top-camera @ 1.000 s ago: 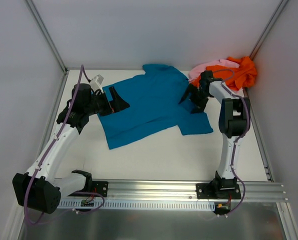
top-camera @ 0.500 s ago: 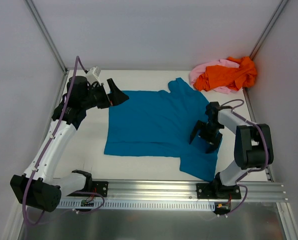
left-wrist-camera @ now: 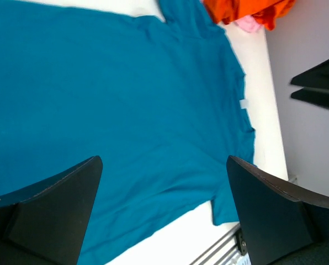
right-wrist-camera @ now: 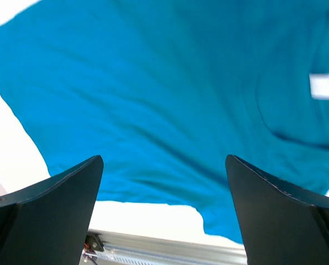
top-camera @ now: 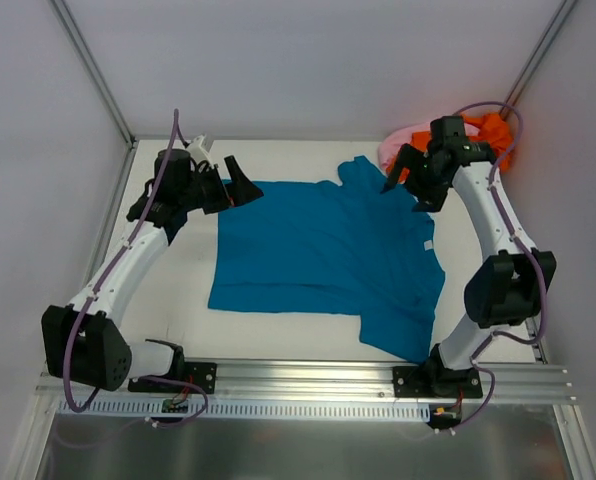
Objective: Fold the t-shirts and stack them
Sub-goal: Flatten out the tshirt
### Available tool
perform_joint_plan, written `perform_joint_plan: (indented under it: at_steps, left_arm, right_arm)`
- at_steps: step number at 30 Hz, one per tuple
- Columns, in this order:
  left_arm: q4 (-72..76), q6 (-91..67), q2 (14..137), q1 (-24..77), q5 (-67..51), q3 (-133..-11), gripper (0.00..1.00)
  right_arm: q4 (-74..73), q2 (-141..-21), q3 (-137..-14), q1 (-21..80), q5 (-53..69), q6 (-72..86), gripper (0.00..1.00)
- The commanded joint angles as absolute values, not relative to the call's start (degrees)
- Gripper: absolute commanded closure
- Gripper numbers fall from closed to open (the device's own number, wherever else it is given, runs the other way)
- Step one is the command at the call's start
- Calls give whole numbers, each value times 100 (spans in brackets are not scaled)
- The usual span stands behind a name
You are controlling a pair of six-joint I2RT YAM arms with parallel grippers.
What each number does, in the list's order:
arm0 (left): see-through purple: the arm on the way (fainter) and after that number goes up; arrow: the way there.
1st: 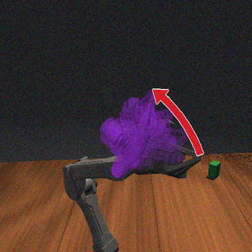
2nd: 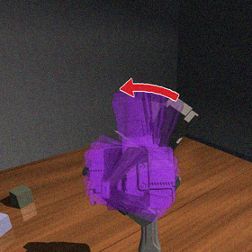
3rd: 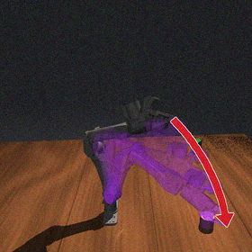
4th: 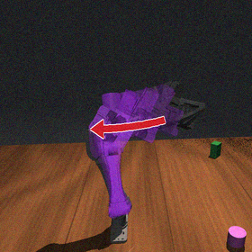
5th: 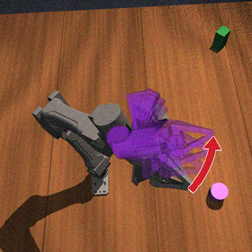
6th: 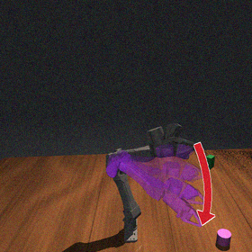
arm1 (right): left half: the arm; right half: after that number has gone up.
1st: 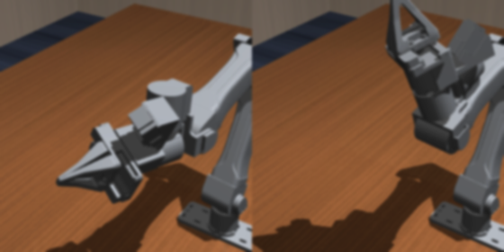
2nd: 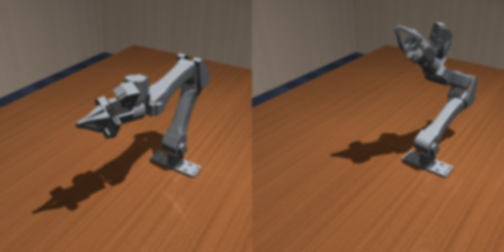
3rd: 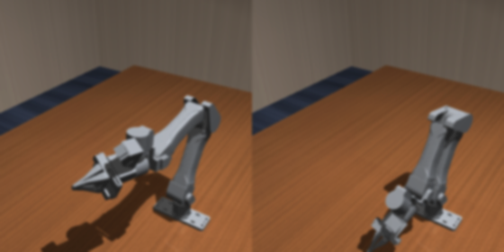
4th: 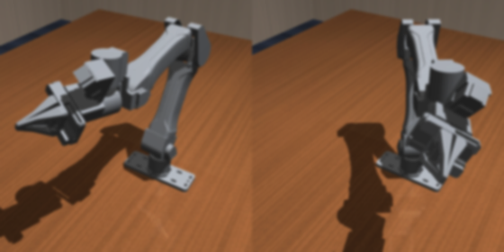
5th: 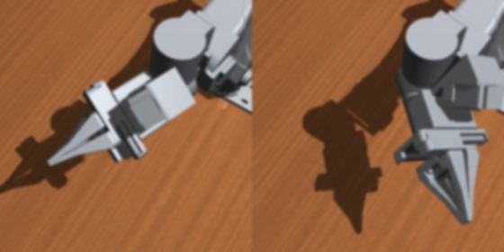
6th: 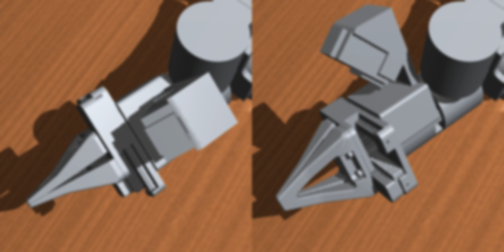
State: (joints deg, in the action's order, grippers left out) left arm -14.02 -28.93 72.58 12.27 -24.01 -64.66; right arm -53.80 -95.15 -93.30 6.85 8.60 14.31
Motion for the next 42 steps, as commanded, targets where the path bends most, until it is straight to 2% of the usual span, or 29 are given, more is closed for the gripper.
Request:
perform_joint_plan:
  at_steps: [1, 3, 6, 9, 15, 28, 42]
  left_arm:
    - [-339, -3075, 7654, 1169, -2505, -5995, 1]
    - [234, -3207, 8013, 1160, -2540, -5688, 1]
    - [580, -3366, 8925, 1116, -2812, -5939, 1]
    - [816, -3515, 9691, 1116, -3164, -6213, 1]
    - [958, -3630, 10397, 1116, -3120, -6486, 1]
    - [607, -3542, 10626, 1116, -2813, -6056, 1]
    - [-148, -3358, 10284, 1230, -2163, -5240, 1]
  right_arm:
    - [-5494, -10350, -9693, 694, 967, 1283, 1]
    - [-5353, -10703, -10045, 703, 1116, 1292, 1]
    - [-5318, -11354, -10406, 703, 1327, 1327, 1]
    - [-5116, -11715, -10354, 703, 1424, 1345, 0]
    - [-4817, -12014, -10090, 694, 1529, 1380, 1]
    - [-4220, -11743, -8693, 703, 1617, 1468, 1]
    - [-3534, -11022, -7094, 721, 1784, 1679, 1]
